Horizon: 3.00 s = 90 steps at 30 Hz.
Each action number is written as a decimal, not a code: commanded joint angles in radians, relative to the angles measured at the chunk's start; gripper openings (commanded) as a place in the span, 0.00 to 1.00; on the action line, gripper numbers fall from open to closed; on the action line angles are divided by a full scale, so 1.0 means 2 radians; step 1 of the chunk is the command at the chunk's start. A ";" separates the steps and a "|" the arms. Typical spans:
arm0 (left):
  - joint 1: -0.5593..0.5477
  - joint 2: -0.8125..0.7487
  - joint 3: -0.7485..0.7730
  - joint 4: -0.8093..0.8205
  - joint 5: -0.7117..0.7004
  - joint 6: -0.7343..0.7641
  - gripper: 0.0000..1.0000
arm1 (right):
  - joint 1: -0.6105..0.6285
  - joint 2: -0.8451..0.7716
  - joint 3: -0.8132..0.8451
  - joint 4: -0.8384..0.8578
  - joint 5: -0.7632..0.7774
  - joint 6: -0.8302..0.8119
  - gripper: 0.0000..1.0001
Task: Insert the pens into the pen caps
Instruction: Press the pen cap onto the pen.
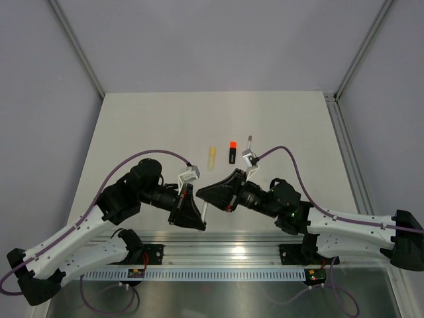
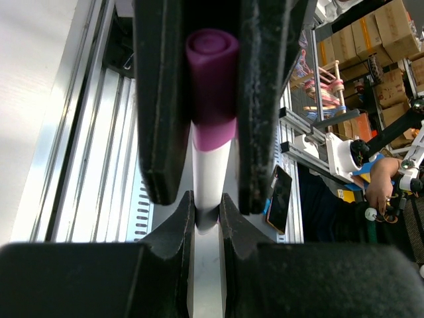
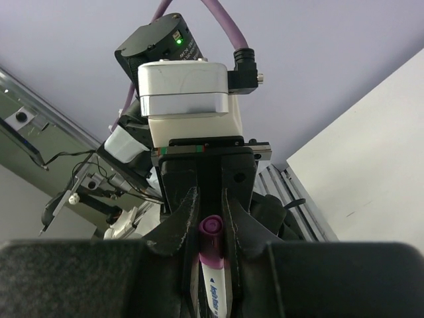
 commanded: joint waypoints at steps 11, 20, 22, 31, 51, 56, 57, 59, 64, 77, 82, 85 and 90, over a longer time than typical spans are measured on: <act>0.054 0.009 0.075 0.246 -0.083 0.001 0.00 | 0.104 0.003 -0.042 -0.312 -0.074 0.019 0.00; 0.070 0.016 0.070 0.263 -0.072 -0.011 0.00 | 0.162 0.030 -0.043 -0.288 -0.037 0.035 0.00; 0.075 0.015 0.067 0.269 -0.069 -0.015 0.00 | 0.169 0.031 -0.050 -0.277 -0.028 0.042 0.00; 0.084 0.015 0.058 0.285 -0.062 -0.028 0.00 | 0.184 0.036 -0.096 -0.249 -0.034 0.051 0.00; 0.008 -0.024 -0.082 0.390 -0.133 -0.107 0.00 | 0.163 -0.028 -0.017 -0.228 0.245 0.005 0.07; -0.006 -0.033 -0.115 0.408 -0.149 -0.116 0.00 | 0.133 -0.066 0.049 -0.267 0.255 -0.034 0.53; -0.008 -0.037 -0.119 0.410 -0.152 -0.115 0.00 | 0.121 -0.071 0.061 -0.286 0.255 -0.048 0.55; -0.011 -0.040 -0.128 0.410 -0.163 -0.109 0.00 | 0.108 -0.079 0.098 -0.309 0.250 -0.075 0.58; -0.013 -0.036 -0.135 0.419 -0.162 -0.106 0.00 | 0.080 -0.091 0.165 -0.348 0.224 -0.122 0.61; -0.015 -0.062 -0.112 0.389 -0.226 -0.072 0.00 | 0.067 -0.162 0.128 -0.426 0.086 -0.198 0.51; -0.015 -0.047 -0.111 0.431 -0.216 -0.086 0.00 | 0.049 -0.157 0.108 -0.404 0.053 -0.216 0.54; -0.015 -0.033 -0.107 0.453 -0.206 -0.096 0.00 | 0.029 -0.140 0.104 -0.388 0.057 -0.216 0.47; -0.015 -0.019 -0.107 0.483 -0.198 -0.118 0.00 | -0.018 -0.124 0.090 -0.347 -0.001 -0.208 0.42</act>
